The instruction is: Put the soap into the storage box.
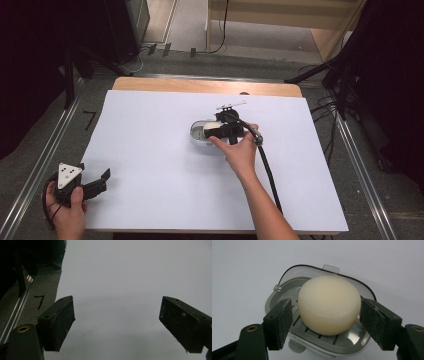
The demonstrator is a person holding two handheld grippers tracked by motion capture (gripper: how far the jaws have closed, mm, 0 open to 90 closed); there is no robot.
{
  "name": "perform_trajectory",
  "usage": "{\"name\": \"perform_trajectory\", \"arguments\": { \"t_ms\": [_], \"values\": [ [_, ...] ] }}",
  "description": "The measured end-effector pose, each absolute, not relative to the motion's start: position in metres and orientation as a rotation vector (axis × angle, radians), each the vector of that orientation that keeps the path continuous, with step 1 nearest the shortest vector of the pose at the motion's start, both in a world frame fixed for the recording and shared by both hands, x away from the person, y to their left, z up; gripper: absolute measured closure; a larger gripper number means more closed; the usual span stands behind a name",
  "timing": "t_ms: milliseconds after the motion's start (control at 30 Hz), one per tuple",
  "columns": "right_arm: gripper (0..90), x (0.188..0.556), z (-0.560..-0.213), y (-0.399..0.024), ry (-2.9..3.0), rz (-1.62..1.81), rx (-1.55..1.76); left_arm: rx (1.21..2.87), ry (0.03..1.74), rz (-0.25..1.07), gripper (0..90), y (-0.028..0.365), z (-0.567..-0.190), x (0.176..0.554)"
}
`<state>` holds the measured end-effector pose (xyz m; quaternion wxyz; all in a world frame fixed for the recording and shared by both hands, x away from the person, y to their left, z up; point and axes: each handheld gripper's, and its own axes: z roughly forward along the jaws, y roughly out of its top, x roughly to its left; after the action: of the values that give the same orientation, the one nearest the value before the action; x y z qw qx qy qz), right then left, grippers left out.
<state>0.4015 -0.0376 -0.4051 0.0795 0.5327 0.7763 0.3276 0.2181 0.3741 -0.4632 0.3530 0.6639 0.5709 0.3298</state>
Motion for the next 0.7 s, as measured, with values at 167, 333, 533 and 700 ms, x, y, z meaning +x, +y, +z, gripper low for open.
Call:
{"name": "perform_trajectory", "arguments": {
  "t_ms": [167,333,533,700],
  "values": [
    [27.5,0.398,-0.399,-0.042,2.309,1.003,1.589,1.720,1.475,0.857,13.9,0.374,-0.463,0.218],
    [27.2,0.390,-0.394,-0.048,2.289,1.035,1.573,1.717,1.477,0.857,13.9,0.374,-0.463,0.218],
    [22.7,0.382,-0.395,-0.057,2.297,1.046,1.557,1.723,1.474,0.859,13.9,0.374,-0.463,0.218],
    [18.8,0.376,-0.399,-0.067,2.302,1.059,1.551,1.724,1.473,0.861,13.9,0.373,-0.463,0.218]
  ]
}}
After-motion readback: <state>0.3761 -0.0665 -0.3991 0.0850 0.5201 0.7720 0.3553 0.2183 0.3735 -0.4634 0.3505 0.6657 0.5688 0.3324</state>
